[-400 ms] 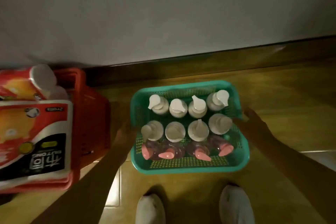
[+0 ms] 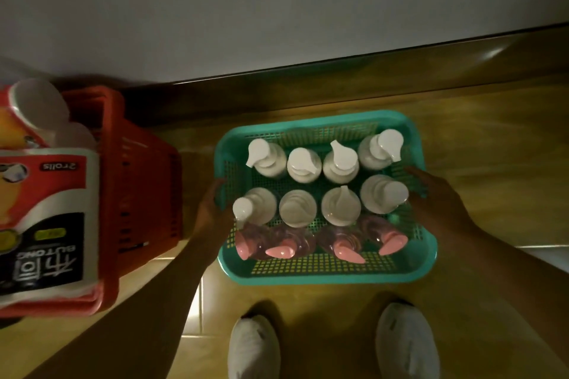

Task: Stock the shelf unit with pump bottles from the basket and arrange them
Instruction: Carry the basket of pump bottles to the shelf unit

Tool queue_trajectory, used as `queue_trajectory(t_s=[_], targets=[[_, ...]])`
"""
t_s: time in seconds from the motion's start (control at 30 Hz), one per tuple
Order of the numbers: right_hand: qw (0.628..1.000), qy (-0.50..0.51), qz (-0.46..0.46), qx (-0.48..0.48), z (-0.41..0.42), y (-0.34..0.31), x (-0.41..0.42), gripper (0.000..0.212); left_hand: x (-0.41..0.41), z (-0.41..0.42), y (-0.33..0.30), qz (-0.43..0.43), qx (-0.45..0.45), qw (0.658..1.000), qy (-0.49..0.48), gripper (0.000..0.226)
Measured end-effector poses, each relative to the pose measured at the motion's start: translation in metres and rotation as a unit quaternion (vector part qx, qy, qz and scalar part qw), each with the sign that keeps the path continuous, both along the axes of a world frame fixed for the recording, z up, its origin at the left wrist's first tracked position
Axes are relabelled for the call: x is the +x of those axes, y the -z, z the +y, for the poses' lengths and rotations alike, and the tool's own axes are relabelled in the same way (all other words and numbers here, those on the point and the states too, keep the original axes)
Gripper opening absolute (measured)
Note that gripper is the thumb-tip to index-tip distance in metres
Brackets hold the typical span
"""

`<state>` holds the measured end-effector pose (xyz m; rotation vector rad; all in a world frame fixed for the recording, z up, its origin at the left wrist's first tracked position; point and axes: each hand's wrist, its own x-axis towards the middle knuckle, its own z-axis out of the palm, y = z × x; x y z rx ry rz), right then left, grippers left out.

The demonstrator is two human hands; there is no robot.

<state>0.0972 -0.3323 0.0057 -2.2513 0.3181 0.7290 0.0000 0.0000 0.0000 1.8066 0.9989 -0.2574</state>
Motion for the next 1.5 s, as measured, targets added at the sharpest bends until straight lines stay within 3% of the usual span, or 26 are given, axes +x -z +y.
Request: queue_trajectory(t_s=[0.13, 0.3, 0.93, 1.07, 1.2, 1.33, 1.5], targets=[[1.000, -0.003, 0.026, 0.009, -0.008, -0.019, -0.001, 0.050, 0.000, 0.003, -0.022, 0.029, -0.007, 0.999, 0.018, 0.048], [0.999, 0.027, 0.043, 0.015, -0.018, -0.090, -0.006, 0.044, 0.000, -0.005, -0.092, 0.058, -0.012, 0.997, 0.042, 0.053], [0.999, 0.006, -0.008, 0.034, -0.003, -0.525, -0.047, 0.043, -0.049, 0.022, -0.515, 0.008, -0.075, 0.996, 0.047, 0.064], [0.998, 0.039, -0.033, 0.039, 0.015, -0.558, -0.076, 0.040, -0.062, 0.039, -0.546, -0.009, -0.057, 0.996, 0.069, 0.064], [0.990, 0.131, -0.026, 0.044, 0.031, -0.557, -0.128, 0.053, -0.067, 0.061, -0.554, -0.002, -0.048, 0.993, 0.105, 0.060], [0.971, 0.235, -0.018, 0.048, 0.043, -0.554, -0.210, 0.052, -0.067, 0.076, -0.557, 0.005, -0.049, 0.977, 0.205, 0.050], [0.938, 0.344, 0.013, 0.036, 0.044, -0.564, -0.323, 0.049, -0.076, 0.051, -0.569, 0.034, -0.015, 0.925, 0.378, 0.056]])
